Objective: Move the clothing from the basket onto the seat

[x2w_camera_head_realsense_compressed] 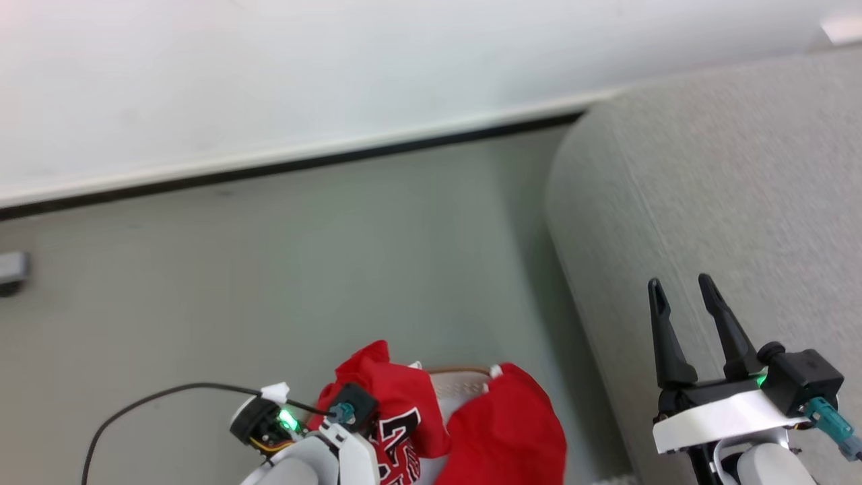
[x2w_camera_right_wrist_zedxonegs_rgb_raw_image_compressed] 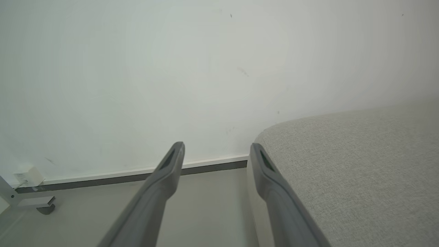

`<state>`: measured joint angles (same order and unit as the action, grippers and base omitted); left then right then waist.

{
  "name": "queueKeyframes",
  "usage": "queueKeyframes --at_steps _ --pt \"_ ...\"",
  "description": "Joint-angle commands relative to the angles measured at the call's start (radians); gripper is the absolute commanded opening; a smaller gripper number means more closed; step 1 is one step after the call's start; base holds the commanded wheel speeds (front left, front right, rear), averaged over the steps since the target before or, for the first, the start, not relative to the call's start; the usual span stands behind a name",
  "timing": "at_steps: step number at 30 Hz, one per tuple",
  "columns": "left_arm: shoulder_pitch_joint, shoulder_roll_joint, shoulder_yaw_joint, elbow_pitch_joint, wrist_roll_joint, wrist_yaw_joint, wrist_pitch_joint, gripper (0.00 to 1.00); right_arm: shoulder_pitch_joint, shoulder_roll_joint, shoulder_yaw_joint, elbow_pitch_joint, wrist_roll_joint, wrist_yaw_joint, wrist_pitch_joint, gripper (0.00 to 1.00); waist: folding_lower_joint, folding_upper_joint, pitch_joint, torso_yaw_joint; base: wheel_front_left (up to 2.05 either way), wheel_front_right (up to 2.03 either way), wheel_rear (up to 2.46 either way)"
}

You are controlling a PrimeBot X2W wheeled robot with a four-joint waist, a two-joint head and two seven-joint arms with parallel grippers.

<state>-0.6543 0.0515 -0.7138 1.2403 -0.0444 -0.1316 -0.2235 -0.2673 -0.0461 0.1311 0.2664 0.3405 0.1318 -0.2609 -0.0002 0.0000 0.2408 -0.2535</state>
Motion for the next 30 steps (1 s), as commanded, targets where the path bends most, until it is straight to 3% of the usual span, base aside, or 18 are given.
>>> queueKeyframes --at_steps 1,13,30 --pt "0.029 0.001 0.005 -0.022 -0.032 0.002 -0.02 0.0 0.021 -0.004 -0.002 0.014 -0.019 -0.002 -0.002 1.0 0.0002 0.0 -0.091 0.086 0.0 0.0 0.0" --pt "0.126 0.0 0.04 -0.269 -0.224 0.001 -0.041 0.0 0.085 -0.004 0.007 0.05 -0.032 -0.002 -0.002 1.0 0.0002 0.0 -0.226 0.177 0.0 0.0 0.0" --pt "0.066 0.029 0.169 -0.71 -0.398 0.006 -0.015 0.0 0.128 -0.004 0.056 0.051 -0.014 -0.002 -0.002 1.0 0.0002 0.0 -0.269 0.24 0.0 0.0 0.0"
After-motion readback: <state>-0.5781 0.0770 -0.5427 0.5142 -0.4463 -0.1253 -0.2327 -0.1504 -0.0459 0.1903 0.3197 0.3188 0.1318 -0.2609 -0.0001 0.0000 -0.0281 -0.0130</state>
